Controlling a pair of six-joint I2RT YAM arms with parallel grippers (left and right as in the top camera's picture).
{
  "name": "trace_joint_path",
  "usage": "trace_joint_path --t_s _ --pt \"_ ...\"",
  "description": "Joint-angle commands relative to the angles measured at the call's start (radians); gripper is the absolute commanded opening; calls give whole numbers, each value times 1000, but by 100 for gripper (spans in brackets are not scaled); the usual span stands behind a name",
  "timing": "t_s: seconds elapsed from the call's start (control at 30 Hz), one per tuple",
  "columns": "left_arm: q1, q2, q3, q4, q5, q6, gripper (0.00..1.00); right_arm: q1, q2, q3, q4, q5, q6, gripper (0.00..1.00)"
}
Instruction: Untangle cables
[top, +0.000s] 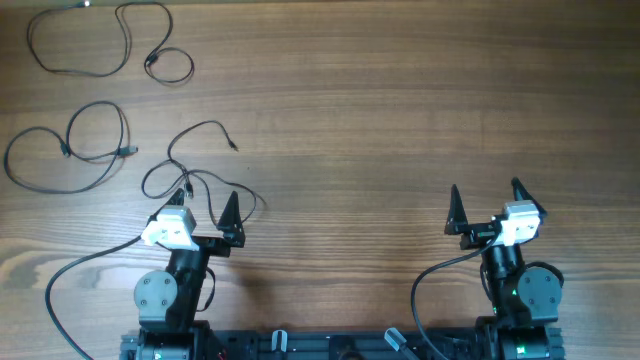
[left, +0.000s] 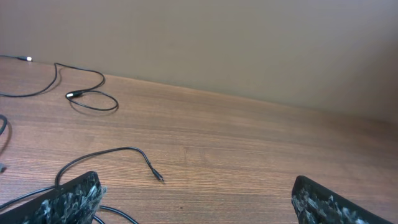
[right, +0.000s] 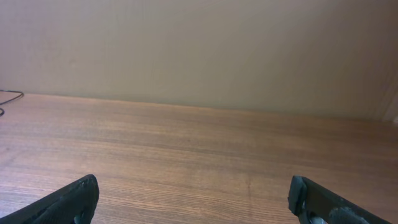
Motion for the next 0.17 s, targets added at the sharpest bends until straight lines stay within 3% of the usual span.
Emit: trace_joint_path --t_s 0.0,0.13 --pt "-5 -9 -8 0 -10 17 100 -9 -10 -1 3 10 -5 100" --pt "-5 -9 -8 0 -10 17 100 -9 -10 -1 3 10 -6 100"
